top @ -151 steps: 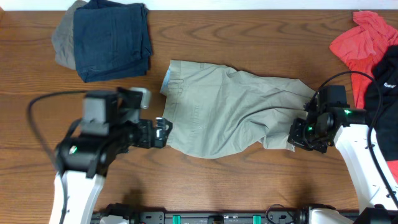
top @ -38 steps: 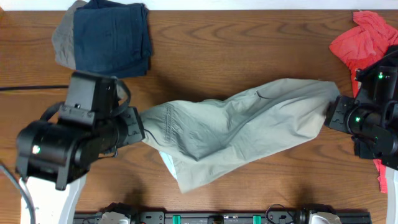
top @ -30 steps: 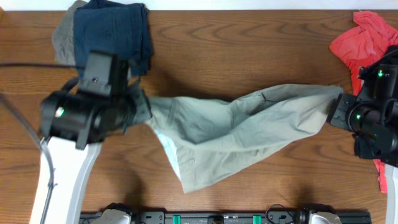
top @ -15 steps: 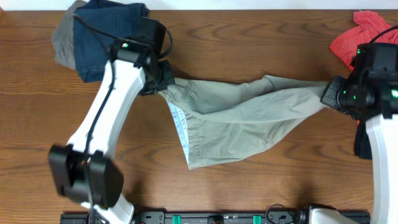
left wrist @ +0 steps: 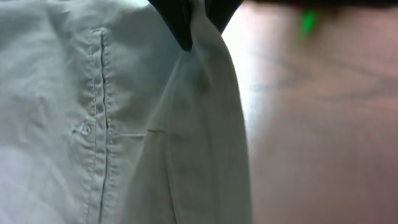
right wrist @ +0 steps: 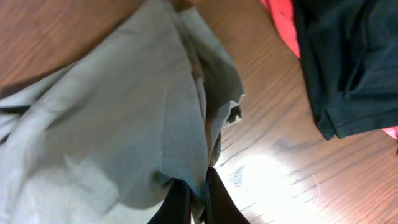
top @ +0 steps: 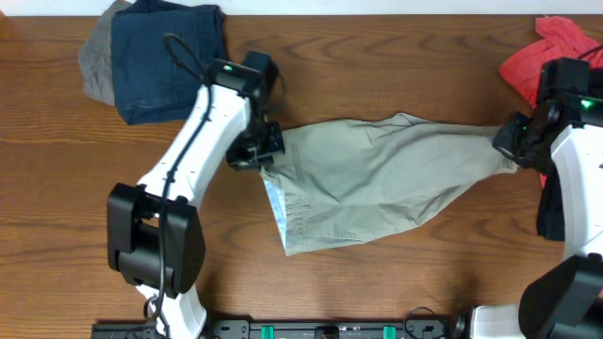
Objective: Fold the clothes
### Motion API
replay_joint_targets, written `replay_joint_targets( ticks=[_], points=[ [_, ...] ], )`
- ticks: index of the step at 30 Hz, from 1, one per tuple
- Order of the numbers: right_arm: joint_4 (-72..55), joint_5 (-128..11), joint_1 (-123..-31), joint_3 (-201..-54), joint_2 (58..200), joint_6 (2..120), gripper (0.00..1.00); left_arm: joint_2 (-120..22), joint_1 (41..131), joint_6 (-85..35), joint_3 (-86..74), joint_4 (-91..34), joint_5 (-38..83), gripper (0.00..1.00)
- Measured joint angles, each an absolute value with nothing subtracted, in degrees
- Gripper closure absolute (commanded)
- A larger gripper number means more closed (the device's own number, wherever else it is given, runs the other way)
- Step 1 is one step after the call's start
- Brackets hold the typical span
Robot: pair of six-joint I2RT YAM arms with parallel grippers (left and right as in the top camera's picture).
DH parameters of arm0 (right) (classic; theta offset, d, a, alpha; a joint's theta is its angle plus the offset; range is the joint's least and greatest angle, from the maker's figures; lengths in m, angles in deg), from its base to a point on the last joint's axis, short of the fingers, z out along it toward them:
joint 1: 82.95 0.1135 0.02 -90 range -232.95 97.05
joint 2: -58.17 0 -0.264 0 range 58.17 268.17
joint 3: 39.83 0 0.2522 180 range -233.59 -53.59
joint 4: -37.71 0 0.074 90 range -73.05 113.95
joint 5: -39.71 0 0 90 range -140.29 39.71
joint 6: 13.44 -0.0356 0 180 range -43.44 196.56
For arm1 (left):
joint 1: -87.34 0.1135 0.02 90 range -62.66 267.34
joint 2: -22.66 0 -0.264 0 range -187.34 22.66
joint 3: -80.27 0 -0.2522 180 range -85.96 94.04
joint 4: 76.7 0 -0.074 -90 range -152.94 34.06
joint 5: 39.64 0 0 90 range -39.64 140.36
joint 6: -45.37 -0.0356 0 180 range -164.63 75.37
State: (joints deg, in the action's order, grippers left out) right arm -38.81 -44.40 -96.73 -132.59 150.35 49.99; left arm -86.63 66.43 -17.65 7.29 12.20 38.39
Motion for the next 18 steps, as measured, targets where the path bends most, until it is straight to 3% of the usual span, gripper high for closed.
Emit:
replay_joint_targets(
  ticks=[4, 6, 10, 12, 15, 18],
  points=[
    [-38.72, -44.27, -98.22, -132.59, 150.79, 50.05, 0.93, -86.63, 62.17, -17.60, 7.29, 14.38, 38.26, 0.94],
    [-38.70, -44.27, -98.70, -132.59, 150.79, 50.03, 0.84, -86.63, 59.96, -17.60, 7.27, 14.84, 38.26, 0.94],
    [-38.72, -44.03, -98.92, -132.59, 150.79, 50.25, 0.82, -86.63, 55.50, -17.45, 6.35, 14.21, 38.26, 0.94],
    [-38.81, -44.07, -98.92, -132.59, 150.79, 50.08, 0.67, -86.63, 53.95, -17.34, 4.82, 13.53, 38.24, 0.94],
    [-39.16, -44.05, -98.92, -132.59, 150.79, 50.23, 0.21, -86.63, 52.66, -16.86, 2.06, 13.14, 38.24, 0.94],
    [-39.31, -43.98, -98.92, -132.59, 150.79, 50.36, 0.02, -86.63, 52.22, -16.10, -0.67, 13.38, 38.24, 0.94]
  ],
)
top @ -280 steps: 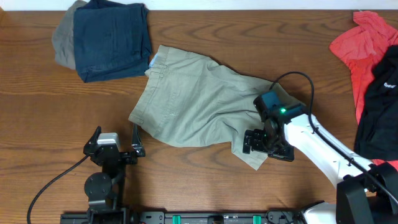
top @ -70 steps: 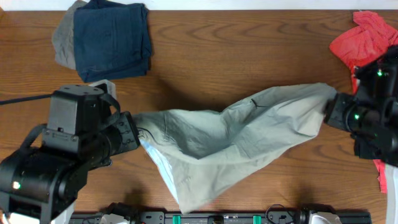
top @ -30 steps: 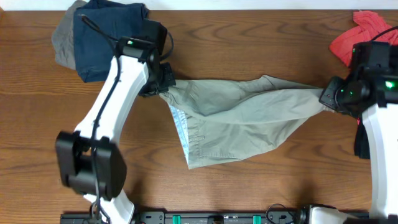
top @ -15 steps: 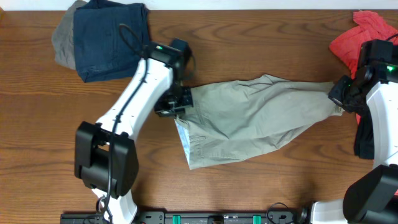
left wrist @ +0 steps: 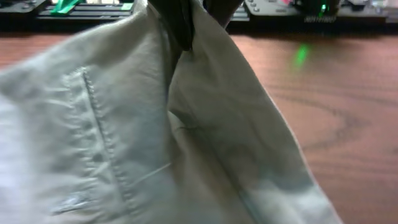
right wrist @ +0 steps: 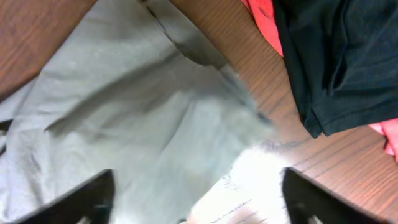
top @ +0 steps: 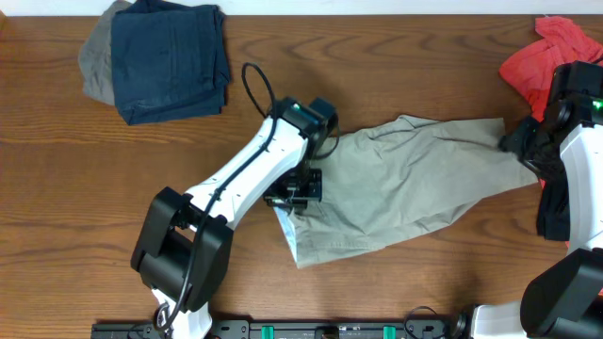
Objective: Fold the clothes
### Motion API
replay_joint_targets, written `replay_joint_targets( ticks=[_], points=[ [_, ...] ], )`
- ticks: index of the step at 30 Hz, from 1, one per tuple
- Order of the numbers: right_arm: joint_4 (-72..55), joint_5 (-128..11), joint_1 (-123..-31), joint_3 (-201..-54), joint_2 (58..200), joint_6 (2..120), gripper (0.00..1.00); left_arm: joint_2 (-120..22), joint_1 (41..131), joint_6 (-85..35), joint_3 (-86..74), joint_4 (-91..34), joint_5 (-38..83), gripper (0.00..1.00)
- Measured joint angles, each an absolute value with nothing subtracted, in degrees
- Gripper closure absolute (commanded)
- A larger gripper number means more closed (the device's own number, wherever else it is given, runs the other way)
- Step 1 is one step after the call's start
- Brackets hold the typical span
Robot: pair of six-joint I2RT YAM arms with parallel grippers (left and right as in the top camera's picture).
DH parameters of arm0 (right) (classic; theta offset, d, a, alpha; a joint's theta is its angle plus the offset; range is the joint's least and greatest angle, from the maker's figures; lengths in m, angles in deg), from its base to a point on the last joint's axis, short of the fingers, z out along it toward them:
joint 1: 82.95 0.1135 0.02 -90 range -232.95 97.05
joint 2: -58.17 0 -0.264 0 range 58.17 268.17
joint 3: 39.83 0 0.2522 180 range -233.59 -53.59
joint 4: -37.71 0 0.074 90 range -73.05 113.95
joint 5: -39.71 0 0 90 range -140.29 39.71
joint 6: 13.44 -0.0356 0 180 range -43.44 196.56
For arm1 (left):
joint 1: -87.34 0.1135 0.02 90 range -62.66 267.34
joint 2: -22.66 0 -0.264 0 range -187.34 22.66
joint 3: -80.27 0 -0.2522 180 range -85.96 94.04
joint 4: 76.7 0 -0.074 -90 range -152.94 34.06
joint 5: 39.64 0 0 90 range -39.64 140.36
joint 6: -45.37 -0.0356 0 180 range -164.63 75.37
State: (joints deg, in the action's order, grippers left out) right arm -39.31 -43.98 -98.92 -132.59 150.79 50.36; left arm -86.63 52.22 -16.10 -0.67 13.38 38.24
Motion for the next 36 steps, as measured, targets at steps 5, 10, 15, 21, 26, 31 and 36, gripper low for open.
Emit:
replay_joint_targets(
  ticks=[5, 10, 15, 21, 26, 31, 36],
  points=[
    [-39.36, -44.07, -98.92, -132.59, 150.79, 51.23, 0.01, -86.63, 51.61, -15.90, -4.25, 14.69, 37.97, 0.85],
    [-38.99, -46.21, -99.00, -132.59, 150.79, 52.83, 0.01, -86.63, 50.28, -15.68, -7.05, 14.69, 37.45, 0.59],
    [-39.21, -47.66, -99.00, -132.57, 150.79, 53.62, 0.01, -86.63, 49.16, -15.46, -7.55, 14.69, 37.01, 0.54],
    [-38.64, -48.09, -99.00, -130.54, 150.79, 53.84, 0.01, -86.63, 48.86, -15.48, -7.55, 14.45, 35.24, 0.53],
    [-37.57, -48.22, -99.00, -128.72, 150.79, 53.92, 0.01, -86.63, 45.40, -15.18, -7.75, 10.41, 33.98, 0.51],
    [-37.26, -48.31, -99.00, -128.37, 150.79, 54.05, 0.01, -86.63, 40.79, -13.14, -8.01, 8.77, 33.49, 0.67],
    [-36.60, -48.36, -99.00, -128.28, 150.79, 54.05, 0.01, -86.63, 39.98, -12.86, -8.47, 9.84, 33.14, 0.68]
  ],
)
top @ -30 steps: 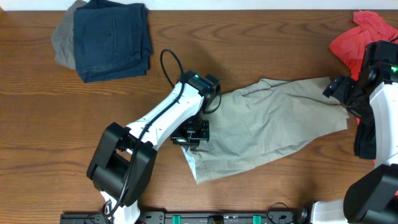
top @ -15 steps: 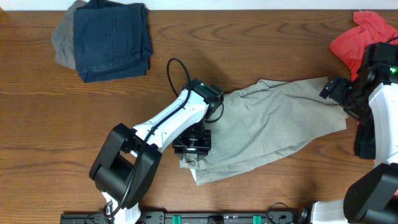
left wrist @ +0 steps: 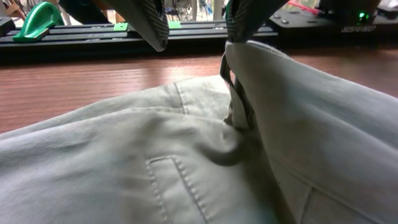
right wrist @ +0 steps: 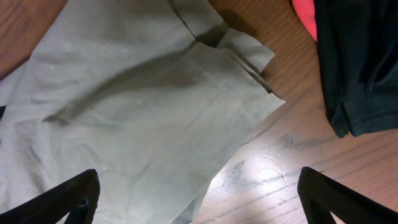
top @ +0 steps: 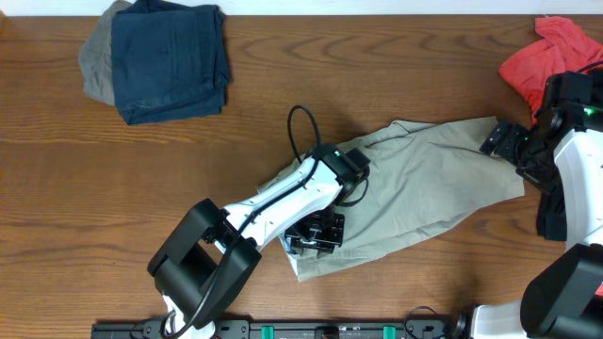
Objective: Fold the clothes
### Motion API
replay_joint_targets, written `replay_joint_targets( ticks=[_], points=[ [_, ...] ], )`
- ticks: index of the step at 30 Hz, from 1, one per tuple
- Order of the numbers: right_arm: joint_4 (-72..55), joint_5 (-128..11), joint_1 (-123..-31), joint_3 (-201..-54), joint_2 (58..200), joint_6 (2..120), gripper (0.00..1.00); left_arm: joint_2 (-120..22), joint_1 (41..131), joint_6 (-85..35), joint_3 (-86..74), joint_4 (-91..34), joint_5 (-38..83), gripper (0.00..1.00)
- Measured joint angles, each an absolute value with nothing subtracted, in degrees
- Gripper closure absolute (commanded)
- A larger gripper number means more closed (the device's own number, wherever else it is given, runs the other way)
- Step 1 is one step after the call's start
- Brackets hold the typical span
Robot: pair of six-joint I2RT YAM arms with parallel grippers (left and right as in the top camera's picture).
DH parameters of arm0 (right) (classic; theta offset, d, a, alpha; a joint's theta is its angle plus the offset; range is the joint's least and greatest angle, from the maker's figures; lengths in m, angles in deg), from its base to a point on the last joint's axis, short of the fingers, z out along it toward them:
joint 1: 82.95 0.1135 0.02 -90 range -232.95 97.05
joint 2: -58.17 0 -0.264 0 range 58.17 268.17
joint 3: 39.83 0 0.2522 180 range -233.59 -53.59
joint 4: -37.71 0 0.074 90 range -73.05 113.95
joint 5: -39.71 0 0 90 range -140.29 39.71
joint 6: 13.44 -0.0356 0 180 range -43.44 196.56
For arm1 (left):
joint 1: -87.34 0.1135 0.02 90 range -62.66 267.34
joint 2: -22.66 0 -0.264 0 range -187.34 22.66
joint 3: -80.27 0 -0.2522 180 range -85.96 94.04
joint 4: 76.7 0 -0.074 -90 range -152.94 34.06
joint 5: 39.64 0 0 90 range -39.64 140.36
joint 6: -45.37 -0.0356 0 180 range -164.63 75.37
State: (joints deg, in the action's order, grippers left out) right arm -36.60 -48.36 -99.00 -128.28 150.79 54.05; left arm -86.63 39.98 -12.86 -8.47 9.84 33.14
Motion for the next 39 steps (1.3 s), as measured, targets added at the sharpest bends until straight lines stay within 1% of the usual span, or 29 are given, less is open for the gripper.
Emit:
replay_joint_targets(
  ticks=[7, 9, 11, 14, 20, 24, 30, 39],
  points=[
    [-29.52, -48.07, -99.00, -123.94, 150.79, 54.05, 0.01, -86.63, 40.09, -12.86, -8.49, 10.25, 33.36, 0.68],
    [-26.31, -47.26, -99.07, -121.27, 150.79, 54.03, 0.01, -86.63, 40.09, -12.86, -8.49, 10.62, 33.93, 0.73],
    [-24.95, -46.85, -99.70, -119.48, 150.81, 53.94, 0.01, -86.63, 40.11, -12.69, -8.49, 11.80, 34.81, 0.76],
    [-24.52, -46.28, -101.95, -118.47, 150.81, 53.31, 0.01, -86.63, 40.40, -12.69, -8.49, 13.29, 36.27, 0.76],
    [-24.17, -46.26, -107.81, -118.38, 150.81, 52.72, 0.11, -86.63, 42.67, -12.71, -8.49, 12.81, 37.76, 0.76],
    [-23.29, -48.36, -110.65, -116.72, 150.81, 52.63, 0.12, -86.63, 44.18, -12.71, -8.49, 12.42, 38.32, 0.76],
    [-21.30, -50.24, -110.85, -112.33, 150.81, 52.66, 0.12, -86.63, 44.53, -12.73, -8.49, 12.42, 38.54, 0.76],
    [-12.28, -51.81, -110.85, -107.21, 150.81, 52.94, 0.25, -86.63, 44.55, -12.90, -8.49, 12.42, 38.59, 0.75]
  ],
)
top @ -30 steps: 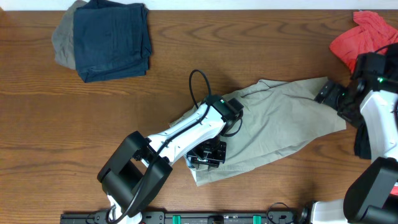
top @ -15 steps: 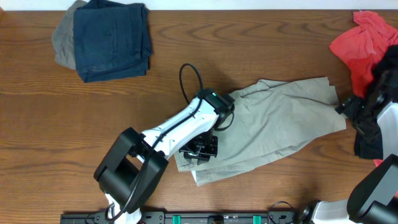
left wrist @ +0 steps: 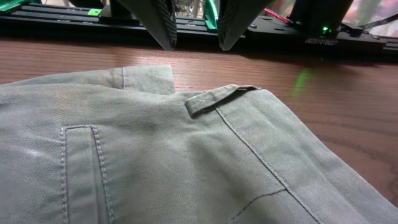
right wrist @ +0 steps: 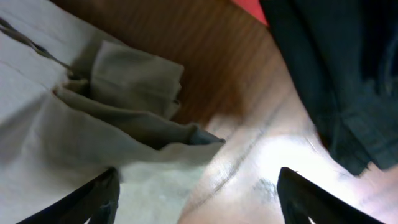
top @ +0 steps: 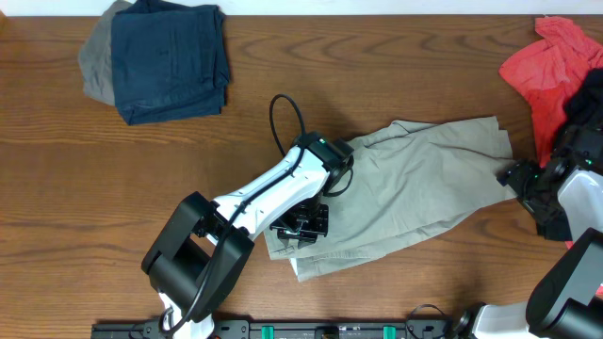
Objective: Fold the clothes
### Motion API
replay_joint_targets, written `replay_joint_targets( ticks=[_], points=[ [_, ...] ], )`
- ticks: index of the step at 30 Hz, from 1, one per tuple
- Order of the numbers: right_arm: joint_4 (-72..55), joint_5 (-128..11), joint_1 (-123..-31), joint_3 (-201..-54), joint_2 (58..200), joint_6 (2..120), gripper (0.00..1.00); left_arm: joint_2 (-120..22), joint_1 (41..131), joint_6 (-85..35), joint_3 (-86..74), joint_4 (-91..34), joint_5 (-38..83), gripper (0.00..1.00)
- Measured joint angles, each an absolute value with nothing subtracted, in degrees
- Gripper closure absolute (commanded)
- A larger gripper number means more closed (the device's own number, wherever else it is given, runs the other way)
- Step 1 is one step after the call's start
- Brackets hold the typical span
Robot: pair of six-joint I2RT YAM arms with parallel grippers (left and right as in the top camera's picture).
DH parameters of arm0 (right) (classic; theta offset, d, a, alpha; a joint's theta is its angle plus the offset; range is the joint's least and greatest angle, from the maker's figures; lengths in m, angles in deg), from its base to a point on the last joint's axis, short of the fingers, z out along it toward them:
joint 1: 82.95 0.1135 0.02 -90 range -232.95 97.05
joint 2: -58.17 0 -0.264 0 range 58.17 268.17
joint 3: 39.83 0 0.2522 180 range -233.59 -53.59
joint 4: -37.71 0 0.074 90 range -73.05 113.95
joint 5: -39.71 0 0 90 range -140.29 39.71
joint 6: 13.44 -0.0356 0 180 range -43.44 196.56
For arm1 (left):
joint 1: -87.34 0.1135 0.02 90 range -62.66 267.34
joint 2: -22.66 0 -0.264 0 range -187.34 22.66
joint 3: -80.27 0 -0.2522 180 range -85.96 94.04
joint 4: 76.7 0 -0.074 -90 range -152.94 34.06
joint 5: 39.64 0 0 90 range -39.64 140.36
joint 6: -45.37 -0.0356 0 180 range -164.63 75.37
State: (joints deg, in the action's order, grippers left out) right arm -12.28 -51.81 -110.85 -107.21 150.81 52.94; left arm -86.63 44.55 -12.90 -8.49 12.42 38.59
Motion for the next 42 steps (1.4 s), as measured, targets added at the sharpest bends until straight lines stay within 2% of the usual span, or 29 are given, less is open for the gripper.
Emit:
replay_joint_targets(
  ticks=[9, 11, 12, 14, 16, 24, 31, 42],
  points=[
    [-5.72, -53.89, -110.85, -103.96, 150.81, 53.09, 0.41, -86.63, 44.55, -12.93, -8.49, 12.42, 38.74, 0.75],
    [-4.78, -54.63, -110.85, -103.96, 150.81, 53.07, 0.40, -86.63, 44.55, -12.93, -8.49, 12.42, 38.74, 0.75],
    [-4.52, -54.87, -110.85, -103.96, 150.81, 53.07, 0.36, -86.63, 44.55, -12.93, -8.49, 12.42, 38.74, 0.75],
    [-4.43, -55.13, -110.85, -103.96, 150.81, 52.70, 0.22, -86.63, 44.55, -12.93, -8.49, 12.42, 38.74, 0.75],
    [-4.30, -55.52, -110.85, -103.94, 150.81, 53.11, 0.16, -86.63, 44.55, -12.93, -8.49, 12.42, 38.74, 0.75],
    [-4.19, -55.24, -110.85, -103.94, 150.81, 52.83, 0.17, -86.63, 44.55, -12.93, -8.49, 12.42, 38.74, 0.75],
    [-3.16, -54.56, -111.07, -103.83, 150.81, 52.02, 0.25, -86.63, 44.55, -13.12, -8.49, 12.42, 38.74, 0.75],
    [5.65, -55.94, -114.06, -96.50, 150.33, 50.45, 0.22, -86.63, 44.55, -13.14, -8.49, 12.42, 38.74, 0.75]
  ],
)
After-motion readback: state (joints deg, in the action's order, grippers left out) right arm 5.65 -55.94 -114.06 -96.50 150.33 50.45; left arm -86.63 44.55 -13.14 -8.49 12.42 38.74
